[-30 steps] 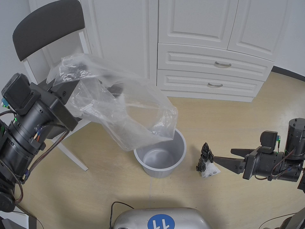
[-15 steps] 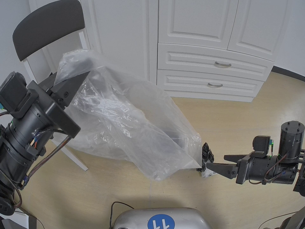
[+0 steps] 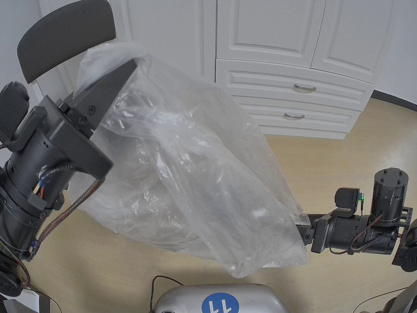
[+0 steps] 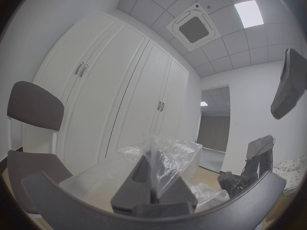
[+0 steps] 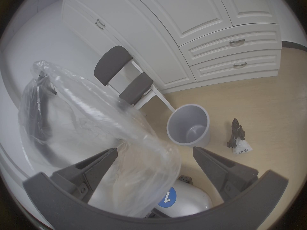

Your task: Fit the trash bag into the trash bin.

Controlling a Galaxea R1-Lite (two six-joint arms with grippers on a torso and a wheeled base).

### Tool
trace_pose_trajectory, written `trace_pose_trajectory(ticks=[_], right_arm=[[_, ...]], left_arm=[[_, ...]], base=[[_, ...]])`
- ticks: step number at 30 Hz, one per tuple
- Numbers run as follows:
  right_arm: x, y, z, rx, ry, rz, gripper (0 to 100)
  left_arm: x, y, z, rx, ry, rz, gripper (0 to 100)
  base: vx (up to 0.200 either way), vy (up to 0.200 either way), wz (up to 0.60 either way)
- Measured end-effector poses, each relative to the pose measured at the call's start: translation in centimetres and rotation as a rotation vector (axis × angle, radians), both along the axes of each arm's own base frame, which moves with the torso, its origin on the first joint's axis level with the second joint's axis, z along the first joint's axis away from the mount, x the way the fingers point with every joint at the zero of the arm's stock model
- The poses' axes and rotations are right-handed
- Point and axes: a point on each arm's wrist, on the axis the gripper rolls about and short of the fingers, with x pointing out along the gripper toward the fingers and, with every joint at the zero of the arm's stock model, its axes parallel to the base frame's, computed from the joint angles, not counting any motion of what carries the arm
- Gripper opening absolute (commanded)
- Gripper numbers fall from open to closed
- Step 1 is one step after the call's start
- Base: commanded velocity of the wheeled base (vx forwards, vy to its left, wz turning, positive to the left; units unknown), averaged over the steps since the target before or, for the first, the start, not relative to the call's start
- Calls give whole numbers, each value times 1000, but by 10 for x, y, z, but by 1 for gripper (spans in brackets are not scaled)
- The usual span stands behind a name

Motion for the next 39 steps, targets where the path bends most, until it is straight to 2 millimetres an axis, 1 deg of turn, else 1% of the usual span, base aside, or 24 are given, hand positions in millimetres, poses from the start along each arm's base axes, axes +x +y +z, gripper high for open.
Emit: trace_pose_trajectory(ticks=[1, 9, 14, 19, 22, 25, 28, 29, 32, 36, 39], right_arm=[[0, 0, -1, -2, 3, 1, 0], [2, 0, -1, 1, -1, -13, 0], [7, -2, 6, 23, -52, -67, 0], [12, -5, 14, 59, -128, -143, 0], [15, -6, 18, 79, -161, -167, 0], [17, -7, 22, 99, -193, -188, 0], [19, -8, 23, 109, -213, -207, 0], [19, -7, 24, 110, -215, -209, 0], [21, -6, 22, 108, -219, -215, 0], [23, -4, 18, 94, -215, -227, 0], [25, -2, 13, 77, -208, -241, 0]], left_arm=[[0, -1, 1, -8, -5, -3, 0], [1, -4, -4, -2, 9, -12, 0], [1, -1, -14, 17, 44, -9, 0], [0, 6, -30, 55, 95, 5, 0], [1, 13, -47, 100, 151, 31, 0], [2, 22, -68, 153, 242, 68, 0], [5, 31, -94, 242, 399, 121, 0], [6, 32, -98, 259, 429, 130, 0], [9, 38, -117, 347, 592, 174, 0], [13, 42, -131, 436, 783, 217, 0], [17, 43, -132, 486, 903, 242, 0]], base=[[0, 0, 0], [0, 0, 0], [0, 0, 0], [0, 0, 0], [0, 0, 0], [0, 0, 0], [0, 0, 0], [0, 0, 0], [0, 0, 0], [0, 0, 0], [0, 0, 0]])
